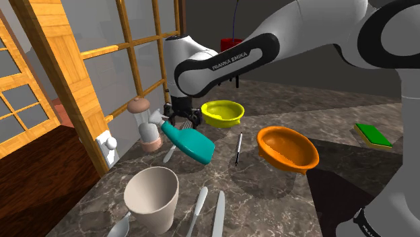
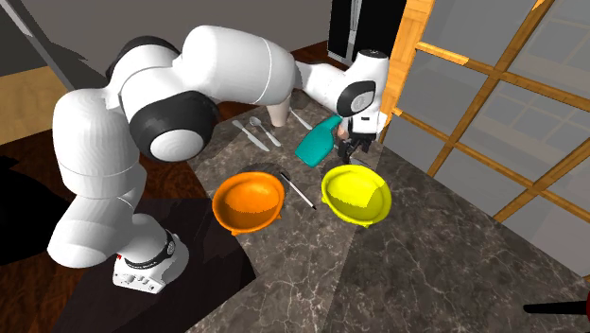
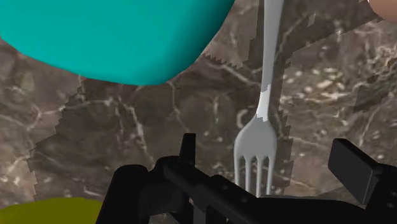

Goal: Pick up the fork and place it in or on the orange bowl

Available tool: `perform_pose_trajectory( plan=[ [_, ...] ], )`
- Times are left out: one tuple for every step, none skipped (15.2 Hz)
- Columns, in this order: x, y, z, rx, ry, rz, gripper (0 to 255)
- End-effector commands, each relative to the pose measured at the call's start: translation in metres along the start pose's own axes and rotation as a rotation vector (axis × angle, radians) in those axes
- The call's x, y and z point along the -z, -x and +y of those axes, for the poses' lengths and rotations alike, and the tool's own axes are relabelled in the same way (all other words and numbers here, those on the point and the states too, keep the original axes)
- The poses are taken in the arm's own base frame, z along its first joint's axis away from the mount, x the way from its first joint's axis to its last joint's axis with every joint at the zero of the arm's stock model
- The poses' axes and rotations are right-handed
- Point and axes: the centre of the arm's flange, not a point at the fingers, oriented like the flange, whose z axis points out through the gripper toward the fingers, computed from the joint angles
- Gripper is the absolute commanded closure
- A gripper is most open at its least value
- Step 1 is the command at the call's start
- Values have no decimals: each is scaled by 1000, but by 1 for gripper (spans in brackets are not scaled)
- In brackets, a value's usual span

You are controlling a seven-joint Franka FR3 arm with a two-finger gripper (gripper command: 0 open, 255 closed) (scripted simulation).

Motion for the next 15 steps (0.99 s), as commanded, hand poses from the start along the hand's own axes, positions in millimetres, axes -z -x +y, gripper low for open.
perform_pose_trajectory(
  plan=[
    [-12, 0, -1, 0, -1, 0, 0],
    [-15, 0, -1, 0, -1, 0, 0],
    [-15, 0, -1, 0, -1, 0, 0],
    [-15, 0, -1, 0, -1, 0, 0],
    [-15, 0, -1, 0, -1, 0, 0],
    [-15, 0, -1, 0, -1, 0, 0],
    [-15, 0, -1, 0, -1, 0, 0],
    [-15, 0, -1, 0, -1, 0, 0],
    [-15, 0, -1, 0, -1, 0, 0],
    [-15, 0, -1, 0, -1, 0, 255],
    [-15, 0, -1, 0, -1, 0, 255],
    [-15, 0, -1, -1, -1, 0, 255],
    [-15, 0, -1, 0, -1, 0, 255],
    [-15, -1, -1, 0, -1, 0, 255],
    [-14, 0, -1, 0, -1, 0, 255]
  ],
)
